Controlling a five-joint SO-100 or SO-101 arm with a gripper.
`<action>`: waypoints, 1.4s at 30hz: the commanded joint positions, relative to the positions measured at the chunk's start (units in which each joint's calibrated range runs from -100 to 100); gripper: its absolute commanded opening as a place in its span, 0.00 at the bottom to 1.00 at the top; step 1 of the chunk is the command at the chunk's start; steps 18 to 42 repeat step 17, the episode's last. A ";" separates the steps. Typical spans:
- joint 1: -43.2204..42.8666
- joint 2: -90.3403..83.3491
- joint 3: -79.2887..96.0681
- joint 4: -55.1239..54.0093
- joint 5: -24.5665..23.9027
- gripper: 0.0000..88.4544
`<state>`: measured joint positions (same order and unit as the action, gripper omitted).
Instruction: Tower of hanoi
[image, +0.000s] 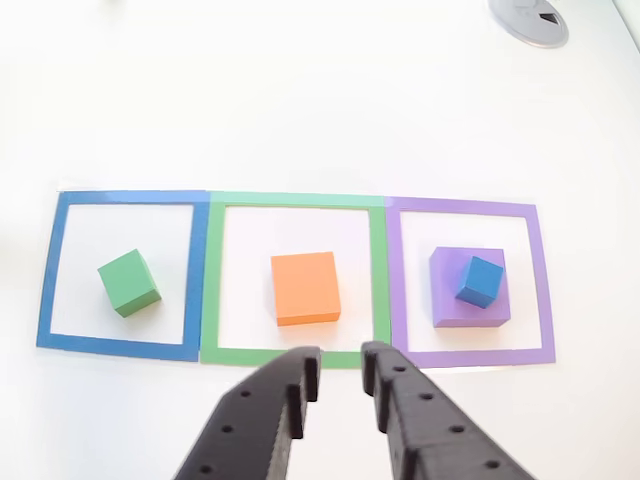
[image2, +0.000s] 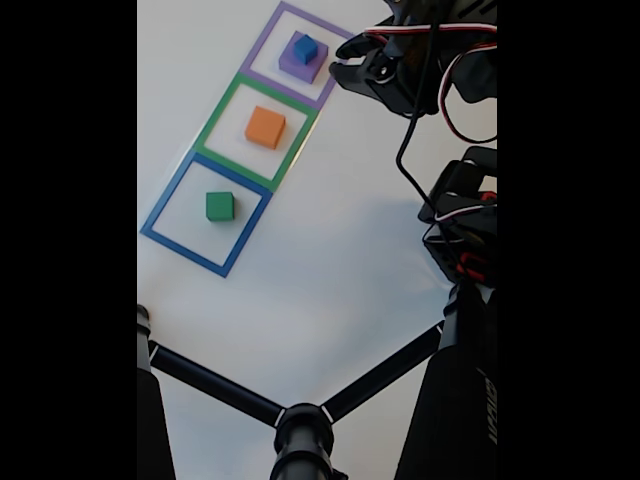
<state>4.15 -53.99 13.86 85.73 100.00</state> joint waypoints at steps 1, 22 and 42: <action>-4.73 -1.04 -3.04 0.18 0.00 0.00; -20.55 -1.20 -0.86 1.56 0.00 0.04; -20.55 -1.20 -0.86 1.56 0.00 0.04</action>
